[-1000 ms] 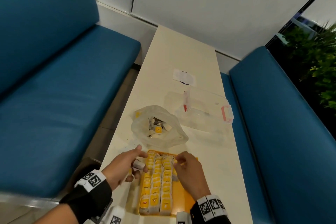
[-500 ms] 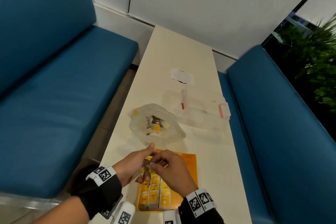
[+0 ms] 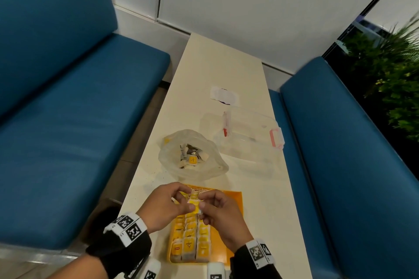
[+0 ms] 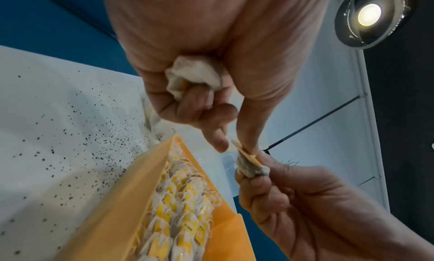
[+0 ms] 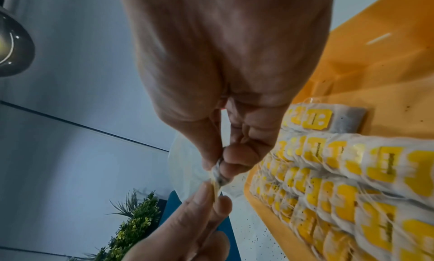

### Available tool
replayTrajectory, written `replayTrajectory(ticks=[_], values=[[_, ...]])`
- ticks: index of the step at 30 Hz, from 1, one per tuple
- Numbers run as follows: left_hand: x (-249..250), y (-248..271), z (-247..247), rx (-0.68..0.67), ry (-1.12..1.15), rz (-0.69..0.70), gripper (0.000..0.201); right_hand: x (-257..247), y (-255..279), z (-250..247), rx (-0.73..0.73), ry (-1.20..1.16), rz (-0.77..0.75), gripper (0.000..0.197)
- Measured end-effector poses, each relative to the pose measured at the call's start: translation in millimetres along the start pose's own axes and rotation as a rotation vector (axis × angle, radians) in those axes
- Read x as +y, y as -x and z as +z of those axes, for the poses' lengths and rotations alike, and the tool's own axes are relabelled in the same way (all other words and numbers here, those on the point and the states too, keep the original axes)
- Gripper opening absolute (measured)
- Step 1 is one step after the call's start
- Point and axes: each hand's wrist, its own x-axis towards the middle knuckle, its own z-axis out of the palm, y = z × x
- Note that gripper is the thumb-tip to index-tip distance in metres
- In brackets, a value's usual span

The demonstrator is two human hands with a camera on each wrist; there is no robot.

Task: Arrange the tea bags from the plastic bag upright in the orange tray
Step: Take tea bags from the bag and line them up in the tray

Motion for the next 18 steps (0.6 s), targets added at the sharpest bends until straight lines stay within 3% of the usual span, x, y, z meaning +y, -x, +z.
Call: replayTrajectory(ticks=[6, 8, 10, 14, 18], values=[[0, -2, 2, 0.006, -0.035, 0.085, 0.011, -1, 4, -2, -0.042, -0.015, 0.049, 0.013], [2, -2, 2, 0.010, -0.027, 0.116, 0.010, -4, 6, -4, 0.005, 0.184, 0.013, 0.025], [4, -2, 2, 0.014, -0.041, 0.164, 0.009, -6, 9, -9, 0.046, 0.417, -0.136, 0.037], [8, -6, 5, 0.011, -0.024, 0.229, 0.011, -8, 6, -8, 0.027, 0.450, -0.330, 0.016], [8, -11, 5, -0.040, 0.030, 0.186, 0.019, -15, 3, -9, 0.068, 0.270, -0.279, 0.006]])
